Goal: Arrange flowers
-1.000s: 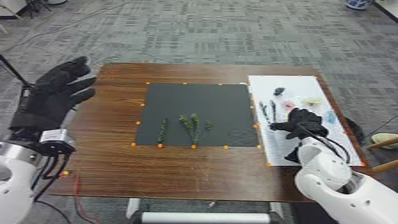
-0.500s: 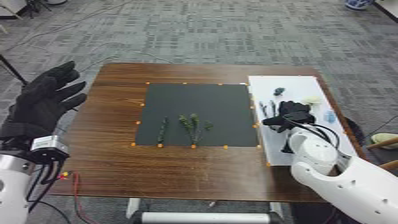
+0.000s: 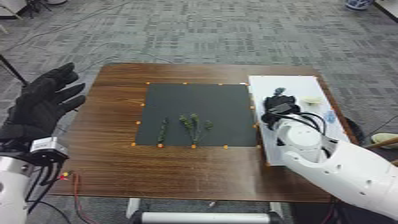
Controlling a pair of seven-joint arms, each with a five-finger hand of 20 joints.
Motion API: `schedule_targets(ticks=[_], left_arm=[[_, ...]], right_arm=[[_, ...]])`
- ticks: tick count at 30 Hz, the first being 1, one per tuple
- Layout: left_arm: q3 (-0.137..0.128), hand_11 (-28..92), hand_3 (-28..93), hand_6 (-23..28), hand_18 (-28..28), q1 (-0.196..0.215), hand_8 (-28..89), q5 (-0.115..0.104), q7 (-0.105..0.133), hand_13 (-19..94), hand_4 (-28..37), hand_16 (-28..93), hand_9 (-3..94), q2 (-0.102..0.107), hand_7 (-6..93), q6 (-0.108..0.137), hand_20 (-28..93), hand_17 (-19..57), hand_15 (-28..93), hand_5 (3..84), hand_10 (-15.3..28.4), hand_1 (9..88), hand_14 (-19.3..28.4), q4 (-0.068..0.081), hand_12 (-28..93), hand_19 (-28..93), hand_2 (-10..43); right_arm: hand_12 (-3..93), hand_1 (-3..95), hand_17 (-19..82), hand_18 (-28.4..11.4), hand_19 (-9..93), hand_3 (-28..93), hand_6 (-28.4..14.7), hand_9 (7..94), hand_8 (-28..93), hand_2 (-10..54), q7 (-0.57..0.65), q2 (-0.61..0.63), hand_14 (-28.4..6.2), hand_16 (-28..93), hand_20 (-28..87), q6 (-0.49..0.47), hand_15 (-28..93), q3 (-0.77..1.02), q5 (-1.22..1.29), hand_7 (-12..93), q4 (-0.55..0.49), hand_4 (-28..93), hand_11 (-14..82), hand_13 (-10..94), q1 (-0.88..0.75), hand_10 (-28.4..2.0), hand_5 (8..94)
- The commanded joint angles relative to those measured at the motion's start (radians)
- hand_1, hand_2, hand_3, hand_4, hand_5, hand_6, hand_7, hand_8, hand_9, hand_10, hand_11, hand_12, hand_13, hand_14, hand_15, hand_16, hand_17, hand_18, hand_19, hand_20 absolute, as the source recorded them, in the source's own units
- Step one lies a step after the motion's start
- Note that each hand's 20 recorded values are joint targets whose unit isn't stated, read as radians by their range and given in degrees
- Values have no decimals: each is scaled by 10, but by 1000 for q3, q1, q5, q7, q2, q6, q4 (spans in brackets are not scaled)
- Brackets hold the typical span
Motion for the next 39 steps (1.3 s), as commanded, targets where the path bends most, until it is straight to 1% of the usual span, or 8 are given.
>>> schedule_targets(ticks=[1, 8, 13, 23, 25, 28, 36, 39], left_arm=[[-13, 224, 684, 16, 197, 33, -110, -8, -1, 98, -273, -53, 169, -14, 234, 8, 99, -105, 440, 227, 94, 255, 130, -11, 194, 392, -45], [-15, 223, 684, 16, 197, 41, -111, -6, 5, 98, -272, -54, 170, -20, 234, 8, 99, -105, 441, 227, 94, 255, 130, -14, 194, 392, -44], [-15, 223, 684, 15, 197, 38, -111, -6, -1, 98, -272, -54, 170, -21, 235, 10, 99, -105, 441, 227, 95, 256, 130, -14, 193, 392, -44], [-4, 224, 683, 16, 197, 30, -110, -7, -3, 98, -271, -54, 170, -23, 234, 17, 99, -105, 441, 226, 95, 256, 130, -11, 194, 392, -43], [-3, 224, 683, 16, 197, 26, -110, -5, -4, 98, -271, -54, 170, -22, 233, 13, 99, -105, 440, 226, 94, 256, 130, -9, 194, 392, -43], [-8, 225, 684, 16, 197, 31, -110, -5, -2, 97, -271, -54, 169, -24, 232, 18, 99, -105, 440, 226, 94, 256, 130, -11, 194, 392, -43], [-7, 224, 683, 15, 197, 31, -109, -6, -2, 98, -271, -53, 170, -23, 231, 19, 99, -105, 440, 225, 94, 256, 130, -10, 193, 392, -42], [-7, 224, 684, 15, 197, 34, -109, -5, -3, 98, -271, -53, 170, -26, 233, 16, 100, -105, 441, 224, 94, 256, 130, -11, 193, 392, -43]], right_arm=[[520, 412, 313, -224, 811, 830, 14, 767, 180, -95, -38, 2, -114, 434, 485, 48, 832, -41, 50, 592, -11, -247, 619, 711, -90, -107, 712], [507, 402, 335, -225, 826, 844, 5, 796, 219, -95, -95, 3, -107, 439, 487, 221, 841, 19, 143, 583, -77, -200, 632, 738, -132, -102, 738], [506, 401, 340, -226, 832, 844, 2, 799, 228, -95, -112, -16, -106, 443, 488, 324, 841, 33, 122, 580, -116, -185, 635, 743, -138, -101, 745], [509, 401, 340, -223, 833, 840, 0, 799, 233, -95, -160, -112, -105, 449, 489, 345, 841, -12, 111, 581, -100, -181, 636, 743, -100, -100, 743], [510, 401, 339, -224, 832, 839, 0, 798, 234, -95, -184, -115, -105, 450, 490, 339, 841, -11, 115, 582, -97, -181, 636, 743, -105, -100, 741], [511, 402, 336, -223, 831, 839, 1, 797, 232, -95, -195, -127, -106, 451, 491, 323, 841, -19, 108, 584, -85, -182, 635, 741, -104, -101, 739], [510, 401, 333, -222, 827, 839, 2, 796, 229, -95, -163, -136, -107, 452, 492, 284, 841, -15, 68, 589, -37, -182, 635, 738, -110, -102, 735], [510, 402, 333, -221, 827, 839, 1, 796, 228, -95, -168, -127, -107, 452, 493, 289, 841, -20, 73, 590, -33, -183, 635, 737, -111, -100, 735]])
